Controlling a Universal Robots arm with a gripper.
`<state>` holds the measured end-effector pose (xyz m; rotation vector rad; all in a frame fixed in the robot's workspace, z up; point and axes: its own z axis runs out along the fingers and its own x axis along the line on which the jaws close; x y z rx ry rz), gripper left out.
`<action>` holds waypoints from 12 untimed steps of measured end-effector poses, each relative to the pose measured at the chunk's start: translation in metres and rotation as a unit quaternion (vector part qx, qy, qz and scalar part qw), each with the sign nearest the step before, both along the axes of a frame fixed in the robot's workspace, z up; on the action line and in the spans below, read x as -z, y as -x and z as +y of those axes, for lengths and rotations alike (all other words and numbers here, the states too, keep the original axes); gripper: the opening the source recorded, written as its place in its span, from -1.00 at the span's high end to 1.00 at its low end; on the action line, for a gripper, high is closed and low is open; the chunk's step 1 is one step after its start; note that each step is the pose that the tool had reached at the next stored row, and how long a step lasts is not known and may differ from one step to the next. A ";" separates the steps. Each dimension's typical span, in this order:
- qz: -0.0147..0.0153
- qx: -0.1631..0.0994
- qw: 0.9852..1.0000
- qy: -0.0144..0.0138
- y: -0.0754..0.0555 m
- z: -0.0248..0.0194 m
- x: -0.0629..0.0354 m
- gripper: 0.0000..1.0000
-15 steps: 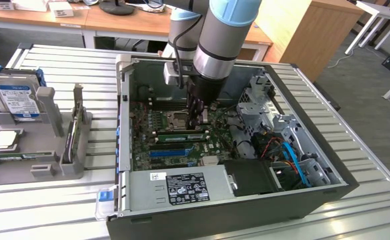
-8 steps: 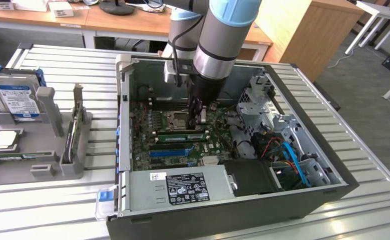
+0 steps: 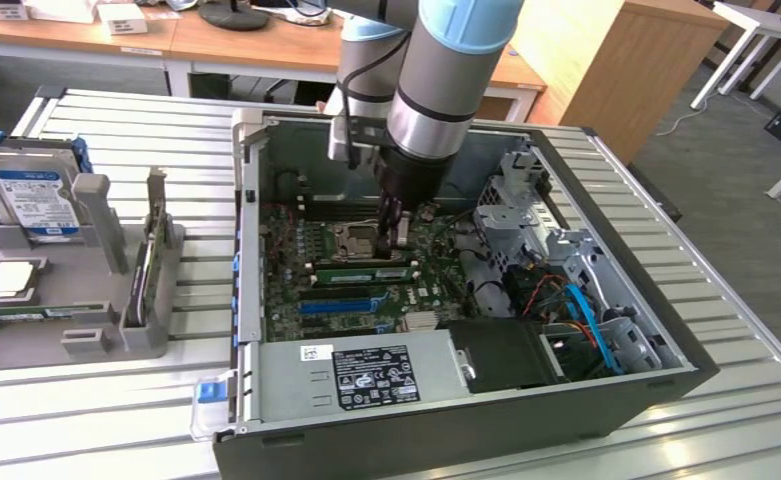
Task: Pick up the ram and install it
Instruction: 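Press down the ram until it locks into place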
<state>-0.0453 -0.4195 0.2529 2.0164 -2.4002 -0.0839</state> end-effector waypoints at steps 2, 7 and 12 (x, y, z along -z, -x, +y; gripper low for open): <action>0.000 0.013 1.000 0.000 0.000 0.0000 0.0001 0.79; 0.000 0.043 0.999 0.000 0.000 0.0000 0.0002 0.79; 0.000 0.067 0.998 0.000 0.000 0.0000 0.0002 0.79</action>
